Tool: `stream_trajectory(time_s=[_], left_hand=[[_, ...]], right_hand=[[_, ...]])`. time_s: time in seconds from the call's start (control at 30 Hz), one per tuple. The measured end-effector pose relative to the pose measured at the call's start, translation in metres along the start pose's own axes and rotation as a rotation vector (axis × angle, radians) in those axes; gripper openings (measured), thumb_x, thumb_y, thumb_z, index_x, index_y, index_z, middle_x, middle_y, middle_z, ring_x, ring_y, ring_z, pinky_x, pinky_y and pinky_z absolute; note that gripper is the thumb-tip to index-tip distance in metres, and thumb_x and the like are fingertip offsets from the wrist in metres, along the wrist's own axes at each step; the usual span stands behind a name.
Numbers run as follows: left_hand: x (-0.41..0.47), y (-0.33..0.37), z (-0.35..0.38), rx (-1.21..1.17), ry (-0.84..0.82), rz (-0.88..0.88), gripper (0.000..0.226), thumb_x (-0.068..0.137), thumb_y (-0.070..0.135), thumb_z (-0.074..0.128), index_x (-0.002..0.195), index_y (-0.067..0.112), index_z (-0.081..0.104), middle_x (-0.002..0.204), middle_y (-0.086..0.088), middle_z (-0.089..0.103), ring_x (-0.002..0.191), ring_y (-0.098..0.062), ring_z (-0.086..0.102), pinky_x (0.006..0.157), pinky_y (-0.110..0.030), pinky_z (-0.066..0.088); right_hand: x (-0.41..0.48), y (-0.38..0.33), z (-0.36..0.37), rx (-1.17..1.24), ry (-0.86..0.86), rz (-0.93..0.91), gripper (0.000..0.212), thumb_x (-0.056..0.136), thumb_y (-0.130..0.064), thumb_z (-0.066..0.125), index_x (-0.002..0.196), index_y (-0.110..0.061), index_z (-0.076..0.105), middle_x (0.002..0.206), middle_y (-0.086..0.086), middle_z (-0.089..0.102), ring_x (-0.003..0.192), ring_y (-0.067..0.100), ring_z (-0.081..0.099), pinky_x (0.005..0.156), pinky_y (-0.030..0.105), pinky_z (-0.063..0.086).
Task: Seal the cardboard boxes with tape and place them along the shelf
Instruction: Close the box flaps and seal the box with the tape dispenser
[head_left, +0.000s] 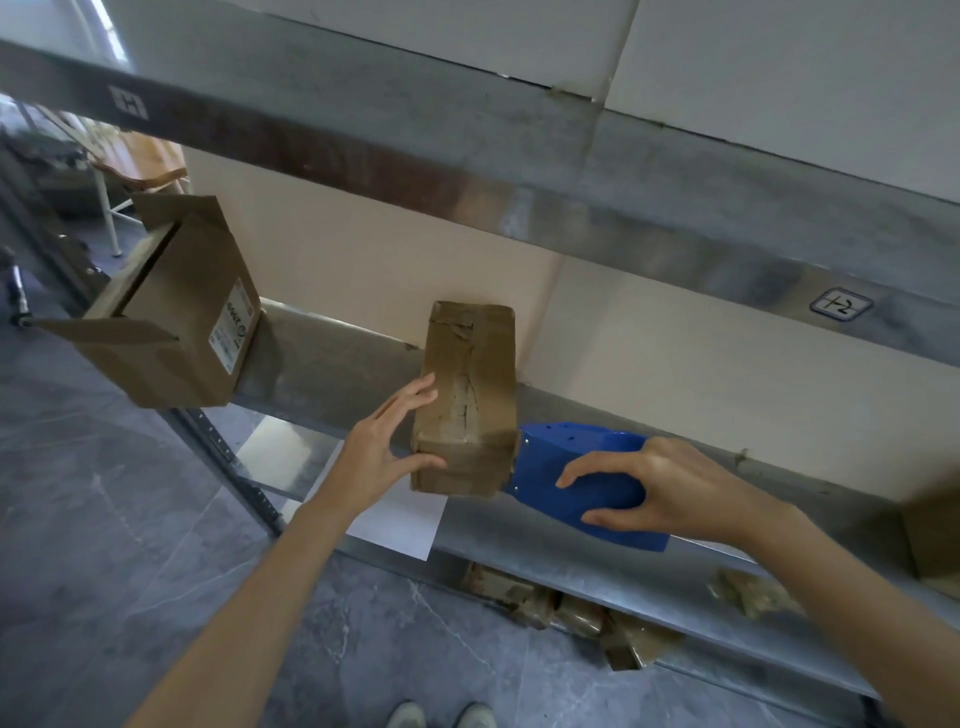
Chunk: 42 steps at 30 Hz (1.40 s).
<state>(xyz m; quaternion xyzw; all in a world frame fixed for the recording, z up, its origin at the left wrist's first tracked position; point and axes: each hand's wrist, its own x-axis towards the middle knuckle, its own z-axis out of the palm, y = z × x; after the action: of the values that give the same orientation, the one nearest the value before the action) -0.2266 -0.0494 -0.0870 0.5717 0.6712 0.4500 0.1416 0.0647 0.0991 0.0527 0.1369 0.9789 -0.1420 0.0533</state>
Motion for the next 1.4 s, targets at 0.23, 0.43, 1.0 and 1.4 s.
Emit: stream_trajectory(time_s=[0.23, 0.43, 1.0, 1.4], left_hand=[[0.001, -0.003, 0.001, 0.033, 0.006, 0.008, 0.080, 0.073, 0.034, 0.082, 0.143, 0.022, 0.046, 0.155, 0.016, 0.036, 0.140, 0.011, 0.029, 0.114, -0.021, 0.028], [0.001, -0.004, 0.002, 0.048, 0.011, 0.025, 0.080, 0.073, 0.031, 0.083, 0.143, 0.020, 0.046, 0.155, 0.013, 0.037, 0.139, 0.013, 0.028, 0.112, -0.009, 0.023], [-0.001, -0.002, 0.001, -0.010, 0.017, 0.047, 0.078, 0.070, 0.031, 0.082, 0.139, 0.013, 0.050, 0.153, 0.009, 0.041, 0.141, 0.002, 0.035, 0.116, -0.017, 0.027], [0.000, 0.002, 0.001, -0.017, 0.017, 0.022, 0.078, 0.069, 0.034, 0.083, 0.139, 0.017, 0.051, 0.154, 0.010, 0.041, 0.142, -0.003, 0.036, 0.117, -0.031, 0.031]], right_hand=[[-0.025, 0.010, -0.003, 0.022, 0.003, 0.060, 0.034, 0.085, -0.045, 0.070, 0.115, -0.055, 0.057, 0.071, -0.027, 0.059, 0.055, 0.004, 0.049, 0.056, 0.010, 0.036], [-0.029, 0.008, -0.004, 0.026, 0.039, 0.049, 0.037, 0.083, -0.041, 0.074, 0.114, -0.055, 0.058, 0.073, -0.032, 0.060, 0.047, 0.009, 0.043, 0.055, 0.008, 0.034], [-0.042, 0.011, 0.005, 0.042, 0.004, 0.128, 0.032, 0.085, -0.055, 0.060, 0.116, -0.057, 0.053, 0.073, -0.007, 0.067, 0.058, 0.013, 0.056, 0.060, 0.019, 0.046], [-0.018, 0.019, 0.024, -0.069, 0.040, 0.173, 0.033, 0.088, -0.049, 0.064, 0.120, -0.052, 0.055, 0.065, -0.018, 0.055, 0.059, 0.000, 0.051, 0.054, 0.011, 0.033]])
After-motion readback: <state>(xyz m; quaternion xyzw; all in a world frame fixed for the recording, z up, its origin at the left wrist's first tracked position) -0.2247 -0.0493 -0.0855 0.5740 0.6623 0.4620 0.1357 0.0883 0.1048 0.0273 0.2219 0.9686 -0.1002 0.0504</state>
